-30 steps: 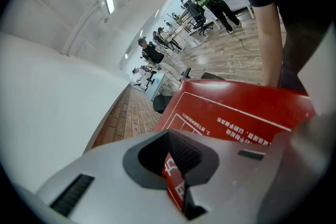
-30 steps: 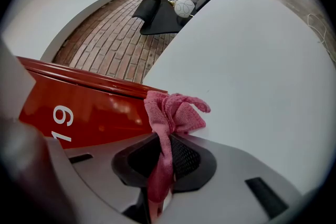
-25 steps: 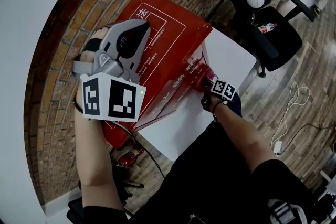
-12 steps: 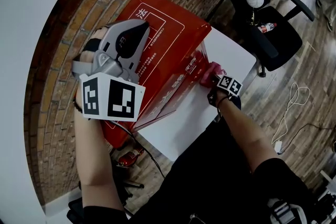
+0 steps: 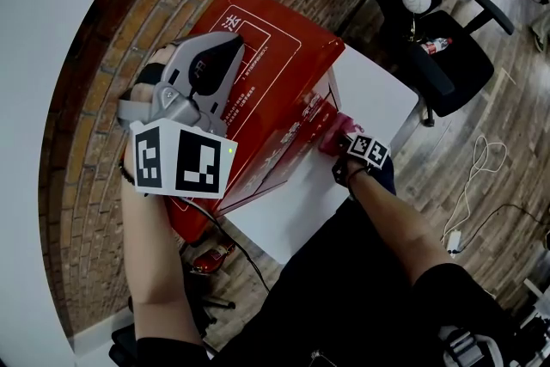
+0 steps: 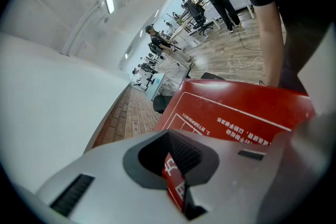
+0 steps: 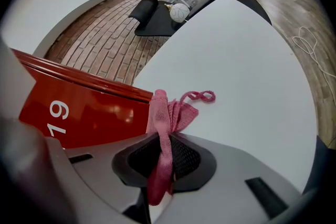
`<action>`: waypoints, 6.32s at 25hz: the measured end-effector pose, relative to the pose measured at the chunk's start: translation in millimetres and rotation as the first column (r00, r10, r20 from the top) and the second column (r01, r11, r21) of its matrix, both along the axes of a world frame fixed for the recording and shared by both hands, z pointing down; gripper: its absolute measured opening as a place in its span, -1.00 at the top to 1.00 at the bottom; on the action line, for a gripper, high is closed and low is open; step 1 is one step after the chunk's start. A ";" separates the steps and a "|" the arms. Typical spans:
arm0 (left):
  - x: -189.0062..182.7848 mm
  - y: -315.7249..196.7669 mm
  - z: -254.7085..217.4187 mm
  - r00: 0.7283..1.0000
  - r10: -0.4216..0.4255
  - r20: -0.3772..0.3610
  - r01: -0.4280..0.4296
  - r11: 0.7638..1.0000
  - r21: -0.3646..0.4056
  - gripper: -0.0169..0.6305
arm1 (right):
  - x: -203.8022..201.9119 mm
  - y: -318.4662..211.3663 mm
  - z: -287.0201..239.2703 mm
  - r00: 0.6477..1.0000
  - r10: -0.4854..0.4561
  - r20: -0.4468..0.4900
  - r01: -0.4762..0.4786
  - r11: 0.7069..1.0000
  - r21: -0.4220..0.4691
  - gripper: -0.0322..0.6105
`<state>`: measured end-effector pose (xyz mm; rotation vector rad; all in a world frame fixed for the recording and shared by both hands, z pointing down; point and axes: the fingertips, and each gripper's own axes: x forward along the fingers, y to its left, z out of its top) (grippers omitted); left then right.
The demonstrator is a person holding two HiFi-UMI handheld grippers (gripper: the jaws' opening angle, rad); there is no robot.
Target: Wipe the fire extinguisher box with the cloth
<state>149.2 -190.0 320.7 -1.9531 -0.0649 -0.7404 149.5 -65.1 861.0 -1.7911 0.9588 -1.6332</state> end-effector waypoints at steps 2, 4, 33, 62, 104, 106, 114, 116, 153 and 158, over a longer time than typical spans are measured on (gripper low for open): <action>-0.1 0.1 -0.1 1.000 0.000 -0.001 0.000 1.000 0.001 0.86 | -5.6 -1.6 -0.9 1.000 0.002 0.006 -0.002 1.000 0.006 0.70; -0.1 0.2 -0.2 1.000 0.000 -0.003 0.000 1.000 0.001 0.86 | -9.4 -2.9 -1.1 1.000 0.003 0.009 -0.003 1.000 0.010 0.70; -0.1 0.5 -0.6 1.000 0.000 -0.002 0.000 1.000 0.001 0.86 | -51.0 -25.6 -19.9 0.996 -0.081 0.047 0.071 0.980 0.183 0.70; 0.0 0.0 1.1 1.000 0.001 0.003 -0.001 1.000 -0.001 0.86 | -57.1 -30.1 -79.4 0.997 -0.063 0.037 0.047 0.939 0.341 0.70; -0.1 0.1 0.7 1.000 0.007 -0.002 -0.007 1.000 0.006 0.86 | -49.2 -32.8 -188.5 0.997 -0.065 0.048 0.034 0.879 0.476 0.70; -0.2 0.1 0.9 1.000 0.007 -0.001 -0.007 1.000 0.006 0.86 | -49.2 -32.8 -194.5 0.997 -0.066 0.048 0.035 0.875 0.483 0.70; -0.1 -0.1 0.8 1.000 0.007 -0.003 -0.007 1.000 0.006 0.86 | -46.7 -33.4 -224.0 0.997 -0.064 0.042 0.033 0.856 0.515 0.70; -0.2 0.0 0.6 1.000 0.006 -0.004 -0.006 1.000 0.006 0.86 | -46.9 -33.3 -231.4 0.997 -0.065 0.042 0.034 0.850 0.526 0.70; -0.3 0.7 -0.3 1.000 0.007 0.001 -0.007 1.000 0.004 0.86 | -46.5 -34.5 -326.7 0.996 -0.052 0.069 -0.003 0.778 0.628 0.70; -0.7 0.8 0.0 1.000 0.007 0.002 -0.007 1.000 0.004 0.86 | -46.2 -31.7 -344.8 0.998 -0.051 0.039 0.015 0.768 0.641 0.70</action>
